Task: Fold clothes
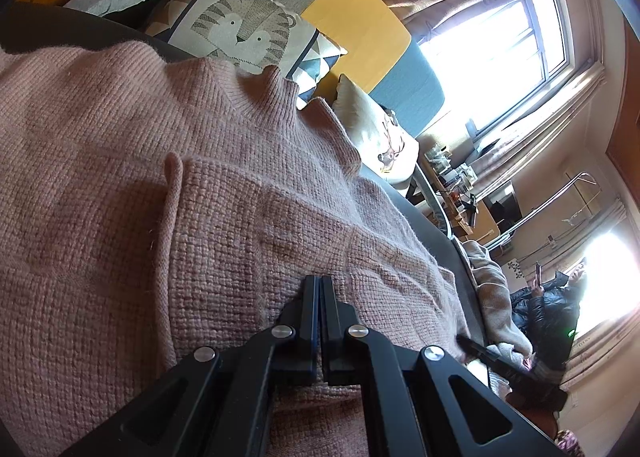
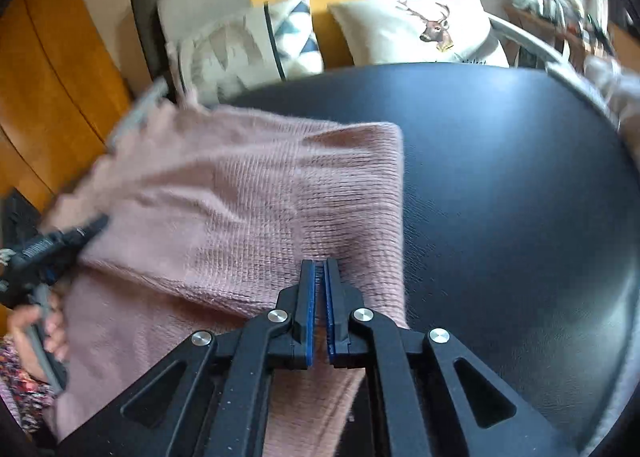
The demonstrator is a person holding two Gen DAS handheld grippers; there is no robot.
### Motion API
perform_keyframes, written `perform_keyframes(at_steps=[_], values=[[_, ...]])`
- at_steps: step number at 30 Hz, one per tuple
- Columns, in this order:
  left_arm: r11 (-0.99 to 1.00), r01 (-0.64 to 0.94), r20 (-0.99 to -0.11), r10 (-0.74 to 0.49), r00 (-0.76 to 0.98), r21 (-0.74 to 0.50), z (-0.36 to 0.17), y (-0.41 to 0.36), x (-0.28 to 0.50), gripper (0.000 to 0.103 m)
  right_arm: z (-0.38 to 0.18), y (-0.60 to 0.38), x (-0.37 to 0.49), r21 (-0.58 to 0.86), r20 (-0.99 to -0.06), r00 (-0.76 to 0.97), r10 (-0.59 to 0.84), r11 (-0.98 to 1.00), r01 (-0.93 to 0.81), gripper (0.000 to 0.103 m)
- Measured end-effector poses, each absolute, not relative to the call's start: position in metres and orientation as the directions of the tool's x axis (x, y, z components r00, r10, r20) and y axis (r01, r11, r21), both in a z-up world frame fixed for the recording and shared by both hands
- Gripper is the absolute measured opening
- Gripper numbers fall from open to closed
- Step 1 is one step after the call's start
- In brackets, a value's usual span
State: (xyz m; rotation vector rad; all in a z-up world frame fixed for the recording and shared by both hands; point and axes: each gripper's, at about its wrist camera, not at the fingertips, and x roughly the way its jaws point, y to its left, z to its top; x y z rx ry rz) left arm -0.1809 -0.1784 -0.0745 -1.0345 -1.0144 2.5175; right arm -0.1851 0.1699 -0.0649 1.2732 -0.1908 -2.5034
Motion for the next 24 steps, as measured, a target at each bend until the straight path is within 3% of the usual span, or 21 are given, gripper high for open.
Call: perform_keyframes(at_steps=[6, 18, 24], values=[[-0.734, 0.043, -0.529, 0.447, -0.721, -0.678, -0.074, -0.178, -0.18, 0.002, -0.054, 0.177, -0.18, 0.363, -0.726, -0.568, -0.388, -0.918, 0.163, 0.005], [-0.736, 0.049, -0.54, 0.449, -0.712, -0.675, -0.073, -0.178, -0.181, 0.002, -0.07, 0.168, -0.182, 0.292, -0.744, -0.586, -0.319, -0.945, 0.144, 0.004], [-0.867, 0.035, -0.649, 0.344, -0.678, -0.497, -0.052, -0.166, -0.181, 0.002, -0.071, 0.169, -0.182, 0.28, -0.742, -0.594, -0.31, -0.949, 0.145, 0.004]])
